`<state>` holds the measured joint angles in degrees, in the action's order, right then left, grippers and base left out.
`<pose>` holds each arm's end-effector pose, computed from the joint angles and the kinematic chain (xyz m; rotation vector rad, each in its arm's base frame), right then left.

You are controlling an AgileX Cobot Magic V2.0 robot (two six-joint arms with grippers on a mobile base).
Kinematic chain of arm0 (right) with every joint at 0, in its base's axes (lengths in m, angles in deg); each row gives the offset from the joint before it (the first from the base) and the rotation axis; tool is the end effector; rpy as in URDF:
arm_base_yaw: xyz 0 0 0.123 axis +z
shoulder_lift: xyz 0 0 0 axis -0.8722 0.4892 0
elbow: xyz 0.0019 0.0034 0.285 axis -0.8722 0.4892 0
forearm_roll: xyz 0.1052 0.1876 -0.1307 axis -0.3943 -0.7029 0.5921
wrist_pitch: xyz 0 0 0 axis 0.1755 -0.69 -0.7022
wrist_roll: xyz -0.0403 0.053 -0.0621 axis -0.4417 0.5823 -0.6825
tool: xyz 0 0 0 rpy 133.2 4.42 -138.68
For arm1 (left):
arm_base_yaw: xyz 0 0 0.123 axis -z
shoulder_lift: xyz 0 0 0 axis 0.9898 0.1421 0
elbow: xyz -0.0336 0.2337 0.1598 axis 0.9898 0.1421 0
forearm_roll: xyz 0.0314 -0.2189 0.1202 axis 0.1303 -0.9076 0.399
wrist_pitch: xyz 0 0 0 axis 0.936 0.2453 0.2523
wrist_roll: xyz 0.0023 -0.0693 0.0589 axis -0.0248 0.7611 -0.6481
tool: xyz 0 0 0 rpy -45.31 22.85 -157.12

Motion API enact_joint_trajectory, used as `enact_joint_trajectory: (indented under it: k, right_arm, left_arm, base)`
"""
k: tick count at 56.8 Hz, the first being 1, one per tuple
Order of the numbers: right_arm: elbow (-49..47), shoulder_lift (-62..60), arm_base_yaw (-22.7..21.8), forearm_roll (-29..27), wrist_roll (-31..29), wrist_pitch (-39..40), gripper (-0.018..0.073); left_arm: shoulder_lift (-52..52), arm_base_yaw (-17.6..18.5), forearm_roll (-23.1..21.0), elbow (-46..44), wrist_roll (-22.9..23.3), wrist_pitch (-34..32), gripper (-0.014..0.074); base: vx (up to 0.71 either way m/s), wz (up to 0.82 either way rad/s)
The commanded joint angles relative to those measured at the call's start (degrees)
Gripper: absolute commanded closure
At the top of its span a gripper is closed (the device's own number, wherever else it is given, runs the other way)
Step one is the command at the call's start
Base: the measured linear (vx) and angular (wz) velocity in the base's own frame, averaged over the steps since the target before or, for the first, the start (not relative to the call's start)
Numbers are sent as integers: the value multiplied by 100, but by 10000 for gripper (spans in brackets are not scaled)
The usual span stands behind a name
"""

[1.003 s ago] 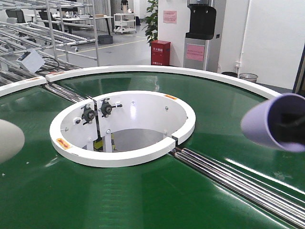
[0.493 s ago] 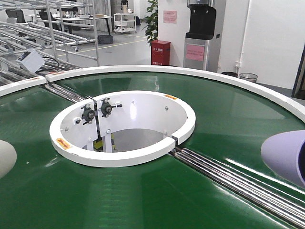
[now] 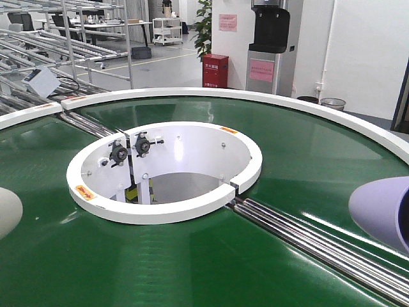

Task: Grab cup from conveyor and place in blue bin
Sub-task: 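Lift both cups off the conveyor and tilt them sideways, then hold both cups while the base drives to the blue bins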

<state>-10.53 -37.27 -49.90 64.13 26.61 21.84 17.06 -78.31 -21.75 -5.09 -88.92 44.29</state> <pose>0.1565 0.0272 0.3972 -0.1334 1.8623 0.1199 0.1497 -0.0134 0.3933 0.1685 1.8234 -0.0223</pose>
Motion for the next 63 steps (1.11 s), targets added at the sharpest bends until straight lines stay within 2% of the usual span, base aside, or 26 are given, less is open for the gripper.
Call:
enact_joint_trajectory:
  k: [1,30,63]
  right_arm:
    - [-181,-50,-2,39,13,488,568]
    - [-181,-50,-2,39,13,488,568]
    - [-181,8,-2,39,13,489,568]
  left_arm:
    - [-27,-5,-79,-171,7,-502,603]
    - [-27,-5,-79,-171,7,-502,603]
    - [-27,-5,-79,-171,7,-502,603]
  base:
    - [0,0]
    - [-3,1]
    - [-17,0]
